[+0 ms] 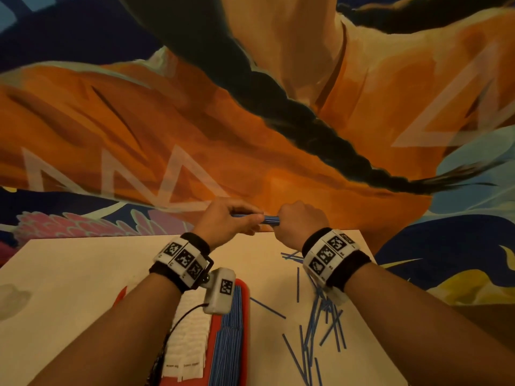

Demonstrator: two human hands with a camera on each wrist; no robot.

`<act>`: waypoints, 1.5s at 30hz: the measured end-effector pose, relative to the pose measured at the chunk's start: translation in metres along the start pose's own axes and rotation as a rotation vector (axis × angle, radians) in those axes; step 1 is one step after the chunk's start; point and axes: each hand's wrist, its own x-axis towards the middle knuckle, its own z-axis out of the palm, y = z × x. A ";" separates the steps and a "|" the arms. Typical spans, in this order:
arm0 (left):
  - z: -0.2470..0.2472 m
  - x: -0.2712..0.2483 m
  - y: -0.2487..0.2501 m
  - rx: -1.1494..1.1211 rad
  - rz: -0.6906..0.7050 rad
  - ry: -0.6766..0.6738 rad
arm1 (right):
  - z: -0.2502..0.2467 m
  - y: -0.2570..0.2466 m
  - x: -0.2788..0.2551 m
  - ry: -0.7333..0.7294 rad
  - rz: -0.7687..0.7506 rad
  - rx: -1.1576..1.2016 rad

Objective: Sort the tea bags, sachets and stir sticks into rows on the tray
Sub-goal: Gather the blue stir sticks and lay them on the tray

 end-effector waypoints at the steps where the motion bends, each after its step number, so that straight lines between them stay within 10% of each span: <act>1: 0.003 -0.001 -0.004 -0.102 -0.031 0.031 | 0.000 -0.001 0.000 0.010 -0.001 0.004; 6: 0.007 -0.004 -0.016 -0.234 -0.060 0.066 | 0.009 0.000 0.001 0.009 -0.068 0.183; 18: 0.010 -0.007 -0.018 -0.264 -0.044 0.104 | 0.024 -0.010 0.006 0.135 0.079 1.711; 24: 0.018 -0.006 -0.019 -0.226 -0.050 0.216 | 0.033 -0.016 0.010 0.157 -0.020 1.563; 27: 0.015 -0.005 -0.024 -0.140 -0.036 0.317 | 0.031 -0.009 0.007 -0.095 -0.222 1.477; 32: 0.011 -0.008 -0.027 -0.055 -0.019 0.328 | 0.023 -0.011 0.006 -0.450 -0.152 0.615; 37: 0.004 -0.006 -0.048 -0.031 -0.229 0.498 | 0.039 -0.019 0.009 -0.140 -0.122 0.098; 45: -0.005 -0.007 -0.070 -0.042 -0.353 0.438 | 0.052 -0.033 0.002 -0.060 -0.135 -0.018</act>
